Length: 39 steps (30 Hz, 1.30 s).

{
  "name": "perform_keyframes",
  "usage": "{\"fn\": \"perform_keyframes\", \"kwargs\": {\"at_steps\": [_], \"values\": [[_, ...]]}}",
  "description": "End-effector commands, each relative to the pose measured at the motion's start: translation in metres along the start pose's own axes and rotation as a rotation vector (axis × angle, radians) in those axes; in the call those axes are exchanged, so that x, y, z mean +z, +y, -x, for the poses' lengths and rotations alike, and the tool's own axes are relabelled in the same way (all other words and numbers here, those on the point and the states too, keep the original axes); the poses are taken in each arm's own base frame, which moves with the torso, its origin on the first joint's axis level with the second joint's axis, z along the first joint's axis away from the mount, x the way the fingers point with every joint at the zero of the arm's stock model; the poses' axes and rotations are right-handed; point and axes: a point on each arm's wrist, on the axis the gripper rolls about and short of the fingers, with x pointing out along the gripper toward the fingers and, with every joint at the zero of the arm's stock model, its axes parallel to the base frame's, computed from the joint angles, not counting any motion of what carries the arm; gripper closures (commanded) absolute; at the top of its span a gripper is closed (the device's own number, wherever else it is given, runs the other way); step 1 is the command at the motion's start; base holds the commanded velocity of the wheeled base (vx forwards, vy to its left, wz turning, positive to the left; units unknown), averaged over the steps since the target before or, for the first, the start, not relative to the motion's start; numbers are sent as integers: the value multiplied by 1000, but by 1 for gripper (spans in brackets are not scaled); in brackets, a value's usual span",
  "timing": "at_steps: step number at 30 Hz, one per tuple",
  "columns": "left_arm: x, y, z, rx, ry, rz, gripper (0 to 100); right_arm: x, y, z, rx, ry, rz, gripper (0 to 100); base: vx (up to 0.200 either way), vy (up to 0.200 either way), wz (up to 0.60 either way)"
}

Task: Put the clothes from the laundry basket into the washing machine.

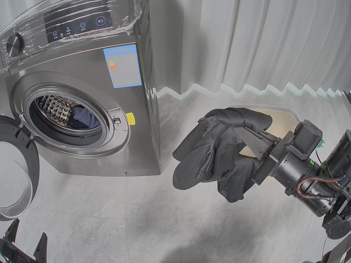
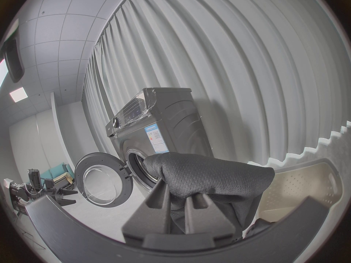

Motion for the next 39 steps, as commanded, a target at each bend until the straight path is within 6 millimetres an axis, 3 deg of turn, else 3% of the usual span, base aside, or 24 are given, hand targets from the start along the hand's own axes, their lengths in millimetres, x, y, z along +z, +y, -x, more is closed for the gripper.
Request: {"fn": "perform_keyframes", "kwargs": {"at_steps": [1,15,21,28,33,39], "values": [[-5,0,0,-1,4,3,0,-2,1,-1,1,6,0,100,0,200,0],[-5,0,0,-2,4,4,0,1,-1,-3,-8,-26,-6,100,0,200,0],[-5,0,0,-1,4,10,0,-1,-1,-4,-6,-18,-6,100,0,0,0],[-5,0,0,-1,4,13,0,-18,0,-13,-4,10,-4,100,-200,0,0],[-5,0,0,1,4,19,0,-17,1,-14,-3,0,-6,100,-200,0,0],[-5,0,0,1,4,18,0,-15,0,-13,-7,-1,-5,100,0,0,0]]}}
